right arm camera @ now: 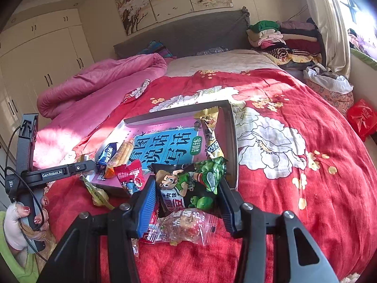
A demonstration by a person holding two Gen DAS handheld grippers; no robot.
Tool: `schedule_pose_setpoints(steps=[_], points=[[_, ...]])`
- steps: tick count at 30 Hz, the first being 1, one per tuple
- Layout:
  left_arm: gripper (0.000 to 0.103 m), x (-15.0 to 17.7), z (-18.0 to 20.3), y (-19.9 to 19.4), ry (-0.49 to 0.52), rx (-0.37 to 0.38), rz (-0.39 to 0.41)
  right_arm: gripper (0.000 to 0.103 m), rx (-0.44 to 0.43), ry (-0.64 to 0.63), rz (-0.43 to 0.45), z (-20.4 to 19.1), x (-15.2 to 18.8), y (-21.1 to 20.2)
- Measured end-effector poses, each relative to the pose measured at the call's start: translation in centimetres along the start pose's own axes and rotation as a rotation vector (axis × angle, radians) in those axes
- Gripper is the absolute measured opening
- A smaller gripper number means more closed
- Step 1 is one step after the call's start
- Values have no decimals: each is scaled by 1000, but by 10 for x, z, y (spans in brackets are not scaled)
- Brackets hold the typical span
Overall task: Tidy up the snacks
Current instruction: 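Carry pastry into tray and open left tool while right tool carries green snack bag over tray, then lower green cartoon snack bag into tray and open the right tool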
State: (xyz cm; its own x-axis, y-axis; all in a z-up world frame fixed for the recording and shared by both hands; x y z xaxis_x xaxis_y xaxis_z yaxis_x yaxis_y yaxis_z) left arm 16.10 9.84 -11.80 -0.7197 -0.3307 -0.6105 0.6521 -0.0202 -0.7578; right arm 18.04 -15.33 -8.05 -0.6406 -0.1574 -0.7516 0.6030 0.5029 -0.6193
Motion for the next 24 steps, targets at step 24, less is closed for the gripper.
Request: schedule_pose_setpoints(steps=[24], points=[[40,10,7,21,20,32,-46,49,41,-27,-6,9,-14,29]])
Point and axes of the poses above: each gripper's, at about its wrist camera, not at the fingertips, and y roughly the way its jaws point, z to its right, x to its underside, the point moved 9 cm from there along y, roughly the way its jaws point
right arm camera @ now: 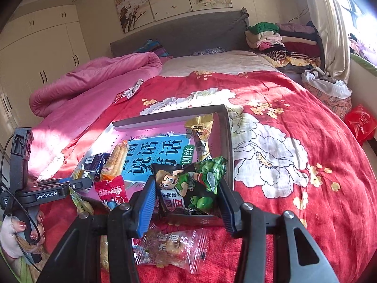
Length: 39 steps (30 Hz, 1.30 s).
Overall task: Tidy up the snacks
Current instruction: 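Lower green cartoon snack bag into tray and open the right tool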
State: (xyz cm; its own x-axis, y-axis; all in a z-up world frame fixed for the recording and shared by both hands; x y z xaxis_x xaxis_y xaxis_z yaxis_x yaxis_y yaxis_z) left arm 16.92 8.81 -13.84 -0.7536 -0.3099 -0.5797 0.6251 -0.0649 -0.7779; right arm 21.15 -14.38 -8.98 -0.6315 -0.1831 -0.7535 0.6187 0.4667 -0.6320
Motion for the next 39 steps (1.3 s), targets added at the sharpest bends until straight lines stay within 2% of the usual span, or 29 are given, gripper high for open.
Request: schedule_pose_setpoints(steps=[22,39], points=[[40,0,-2,1,3,-10,-3,50,10,17,-44,10,1,28],[40,0,-3,1,4,-13,-4,55,16,-6,-51,8,4,34]])
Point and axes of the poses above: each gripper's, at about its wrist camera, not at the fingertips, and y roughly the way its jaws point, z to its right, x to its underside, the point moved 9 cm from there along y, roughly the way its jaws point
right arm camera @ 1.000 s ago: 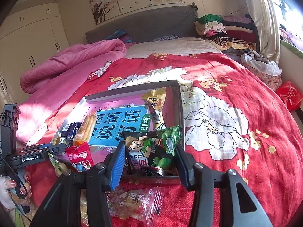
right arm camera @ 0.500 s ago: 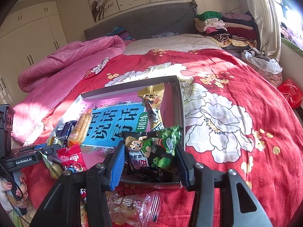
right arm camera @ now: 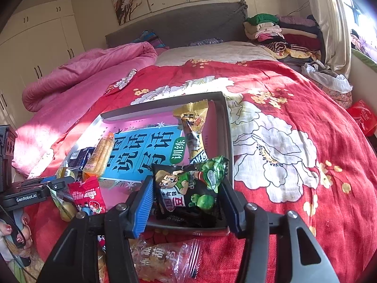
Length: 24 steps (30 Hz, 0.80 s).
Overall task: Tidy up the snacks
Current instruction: 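Lower green cartoon snack bag into tray and open the right tool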
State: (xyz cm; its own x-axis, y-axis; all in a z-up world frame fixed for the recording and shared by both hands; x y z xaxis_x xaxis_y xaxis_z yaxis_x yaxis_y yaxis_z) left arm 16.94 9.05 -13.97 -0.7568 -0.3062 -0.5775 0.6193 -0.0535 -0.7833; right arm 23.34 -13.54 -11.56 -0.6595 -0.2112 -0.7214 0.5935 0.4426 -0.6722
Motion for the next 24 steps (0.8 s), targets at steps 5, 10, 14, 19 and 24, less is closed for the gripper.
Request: schedule_pose_setpoints(steps=[5,10,14,19,24], points=[[40,0,0,0,0,0,0,55,-6,-16,-1,-4,2,-1],[40,0,0,0,0,0,0,58,4,-29,-1,-5,2,-2],[40,0,0,0,0,0,-1,58,2,-34,-2,-7,3,-2],[40,0,0,0,0,0,0,59,1,-30,-3,-8,4,-4],[40,0,0,0,0,-1,-1,62,8,-34,-3,-7,5,-6]])
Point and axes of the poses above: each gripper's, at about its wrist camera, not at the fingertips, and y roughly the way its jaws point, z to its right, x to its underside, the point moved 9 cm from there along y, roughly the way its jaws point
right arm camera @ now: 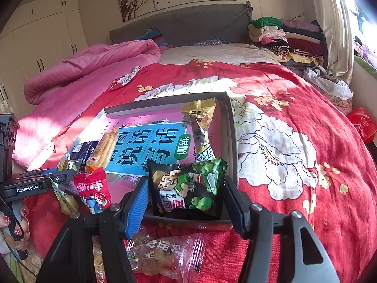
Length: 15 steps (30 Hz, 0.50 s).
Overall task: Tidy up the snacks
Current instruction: 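Lower green cartoon snack bag into tray and open the right tool, then move both tools back toward the remaining snacks beside the tray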
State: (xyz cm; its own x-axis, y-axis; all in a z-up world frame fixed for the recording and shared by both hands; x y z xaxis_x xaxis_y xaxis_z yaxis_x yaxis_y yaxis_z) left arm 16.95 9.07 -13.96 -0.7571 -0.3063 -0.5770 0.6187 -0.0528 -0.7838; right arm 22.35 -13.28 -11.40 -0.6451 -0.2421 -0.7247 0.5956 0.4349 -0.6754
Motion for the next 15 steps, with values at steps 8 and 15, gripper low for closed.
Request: schedule_pose_setpoints(steps=[8,15], points=[[40,0,0,0,0,-2,1,64,10,-10,18,-1,-2,-5],[40,0,-2,-1,0,-4,3,64,3,-16,36,-2,-4,-12]])
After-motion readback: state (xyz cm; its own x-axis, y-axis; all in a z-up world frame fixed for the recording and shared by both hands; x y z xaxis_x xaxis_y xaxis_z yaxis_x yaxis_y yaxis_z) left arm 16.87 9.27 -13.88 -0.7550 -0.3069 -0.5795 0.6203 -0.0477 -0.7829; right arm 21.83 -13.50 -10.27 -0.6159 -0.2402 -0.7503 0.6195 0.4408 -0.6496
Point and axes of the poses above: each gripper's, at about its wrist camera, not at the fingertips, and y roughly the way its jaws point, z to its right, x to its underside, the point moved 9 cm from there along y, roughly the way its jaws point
